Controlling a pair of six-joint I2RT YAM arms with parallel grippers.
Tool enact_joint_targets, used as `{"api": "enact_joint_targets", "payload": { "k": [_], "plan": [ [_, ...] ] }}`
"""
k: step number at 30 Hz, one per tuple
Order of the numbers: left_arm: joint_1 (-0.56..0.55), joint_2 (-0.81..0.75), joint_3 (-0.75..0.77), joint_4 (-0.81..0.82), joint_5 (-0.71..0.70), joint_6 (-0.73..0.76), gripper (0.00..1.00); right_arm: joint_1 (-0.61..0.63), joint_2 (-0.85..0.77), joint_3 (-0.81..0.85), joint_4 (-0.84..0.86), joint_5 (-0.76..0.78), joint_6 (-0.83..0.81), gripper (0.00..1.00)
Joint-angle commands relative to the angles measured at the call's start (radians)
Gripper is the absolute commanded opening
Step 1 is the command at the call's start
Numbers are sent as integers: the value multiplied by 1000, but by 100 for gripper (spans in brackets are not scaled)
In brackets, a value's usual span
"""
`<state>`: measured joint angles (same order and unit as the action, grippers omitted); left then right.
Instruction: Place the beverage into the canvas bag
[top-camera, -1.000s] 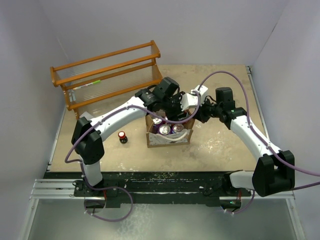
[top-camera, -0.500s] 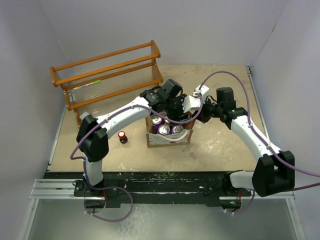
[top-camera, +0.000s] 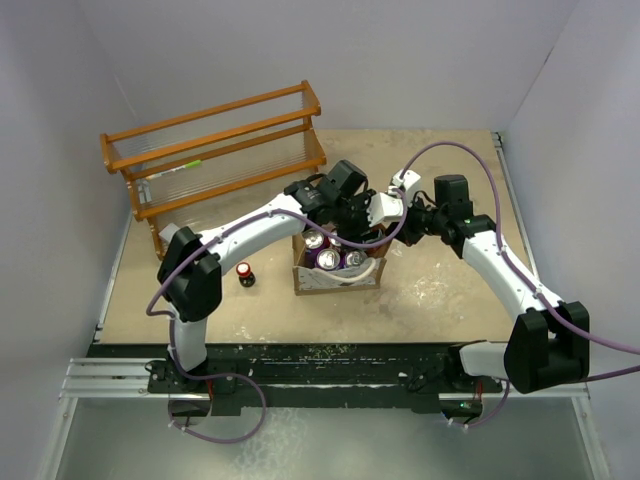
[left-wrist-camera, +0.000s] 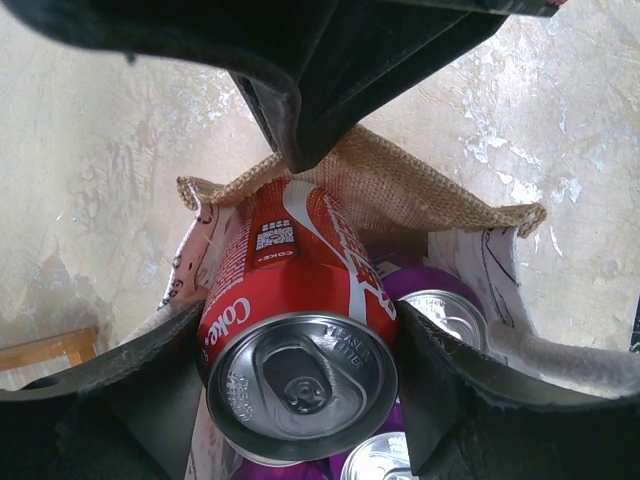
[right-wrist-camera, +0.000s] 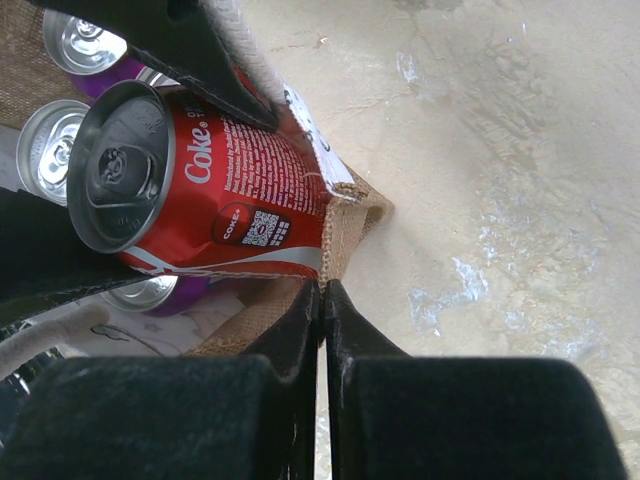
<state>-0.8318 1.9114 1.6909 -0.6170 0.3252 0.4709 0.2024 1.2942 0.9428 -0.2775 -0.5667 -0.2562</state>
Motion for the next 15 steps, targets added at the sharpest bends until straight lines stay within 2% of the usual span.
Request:
{"api": "enact_joint_targets", "payload": {
  "k": [1, 7, 15],
  "plan": [
    [9, 24, 13, 109, -33, -18, 54, -4, -48, 36, 29, -25, -13, 0],
    [9, 44, 19, 95, -21, -37, 62, -4, -55, 35, 45, -21, -14, 0],
    [8, 71, 14, 114, -13, -68, 65, -4, -48, 35, 66, -26, -9, 0]
  ]
}}
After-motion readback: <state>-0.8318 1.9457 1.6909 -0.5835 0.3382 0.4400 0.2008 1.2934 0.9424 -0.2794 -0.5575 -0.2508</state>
